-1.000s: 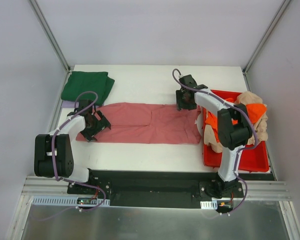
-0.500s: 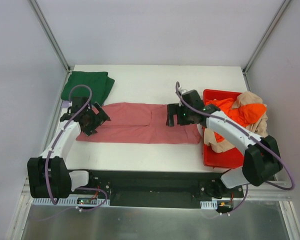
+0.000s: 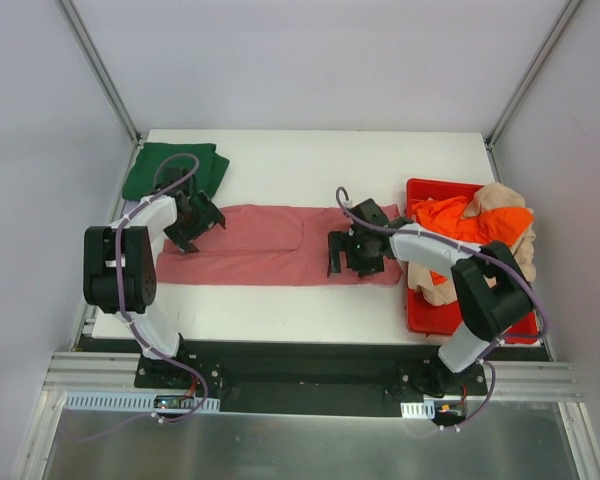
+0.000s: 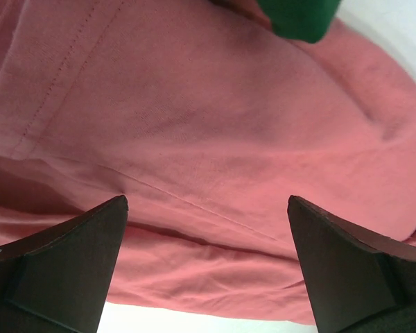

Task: Fold and stack the t-shirts
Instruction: Rotate the tshirt 90 degrees

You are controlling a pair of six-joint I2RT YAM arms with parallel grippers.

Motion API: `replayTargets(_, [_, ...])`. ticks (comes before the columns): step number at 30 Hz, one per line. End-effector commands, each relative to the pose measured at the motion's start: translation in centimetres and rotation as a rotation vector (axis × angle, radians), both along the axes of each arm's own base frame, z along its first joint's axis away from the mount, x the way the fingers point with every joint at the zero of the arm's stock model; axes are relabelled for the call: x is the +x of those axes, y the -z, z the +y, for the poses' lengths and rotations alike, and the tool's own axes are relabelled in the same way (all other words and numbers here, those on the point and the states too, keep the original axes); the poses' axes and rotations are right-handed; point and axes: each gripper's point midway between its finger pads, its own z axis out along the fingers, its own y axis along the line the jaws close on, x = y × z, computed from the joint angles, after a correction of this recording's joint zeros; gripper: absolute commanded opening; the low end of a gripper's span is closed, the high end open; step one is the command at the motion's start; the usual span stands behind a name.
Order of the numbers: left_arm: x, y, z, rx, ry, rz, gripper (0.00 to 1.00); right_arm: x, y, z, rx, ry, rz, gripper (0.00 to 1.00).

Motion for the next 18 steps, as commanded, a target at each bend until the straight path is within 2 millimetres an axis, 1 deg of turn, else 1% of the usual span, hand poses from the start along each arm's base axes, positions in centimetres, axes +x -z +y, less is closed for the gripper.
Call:
replayTargets(1, [0.0, 0.5, 0.9, 0.062, 0.004, 0.015, 0.99, 4.3, 0.0, -0.4, 0.015, 0.01, -0.008, 0.96])
replayTargets(3, [-1.1, 1.8, 0.4, 0.033, -0.005, 0.062, 0.99, 5.4, 0.2, -0.9, 0.009, 0.003, 0.018, 0.96])
replayTargets(4, [-2.6, 2.4, 0.0, 0.004, -0.027, 0.113, 0.99, 5.9, 0.4, -1.1, -0.006, -0.012, 0.018, 0.96])
replayTargets(5, [-3.6, 2.5, -0.7, -0.029, -0.026, 0.13, 0.99, 6.4, 0.4, -1.3, -0.028, -0.028, 0.023, 0.96])
replayTargets(6, [-5.0, 3.0, -0.8, -0.034, -0.049, 0.154, 0.99, 7.5, 0.4, -1.1, -0.032, -0.034, 0.016, 0.96])
replayTargets(7, [-6.5, 3.2, -0.9, -0.044, -0.067, 0.172, 0.99, 8.0, 0.6, -1.4, -0.055, -0.062, 0.034, 0.96])
replayTargets(8, [-7.8, 3.5, -1.0, -0.052, -0.093, 0.187, 0.99, 8.9, 0.7, -1.5, -0.064, -0.057, 0.047, 0.96])
replayTargets(11, [-13.0, 4.4, -3.7, -0.119, -0.092, 0.254, 0.99, 12.4, 1.4, -1.6, -0.056, -0.024, 0.088, 0.96])
replayTargets(12, [-15.7, 5.1, -4.9, -0.155, -0.083, 0.303, 0.99, 13.6, 1.3, -1.6, -0.046, -0.01, 0.094, 0.96])
replayTargets(13, [-17.8, 5.2, -6.5, -0.203, -0.071, 0.339, 0.99, 15.0, 1.0, -1.6, -0.033, 0.004, 0.101, 0.96])
replayTargets(14, [-20.0, 5.6, -7.6, -0.215, -0.055, 0.371, 0.99, 16.3, 0.8, -1.5, -0.024, 0.004, 0.103, 0.96])
replayTargets(15, [-22.0, 5.7, -8.9, -0.224, -0.042, 0.395, 0.99, 17.8, 0.2, -1.3, -0.02, 0.003, 0.087, 0.96])
replayTargets(16, [-23.6, 5.6, -10.0, -0.235, -0.037, 0.413, 0.99, 19.5, -0.2, -1.1, -0.016, -0.001, 0.066, 0.96])
replayTargets(17, [-24.9, 5.2, -11.3, -0.249, -0.004, 0.407, 0.99, 20.7, -0.2, -0.8, -0.011, -0.003, 0.058, 0.96])
replayTargets(18, [-25.6, 4.7, -12.4, -0.259, 0.016, 0.388, 0.99, 22.1, -0.7, -0.3, 0.005, -0.009, 0.032, 0.96])
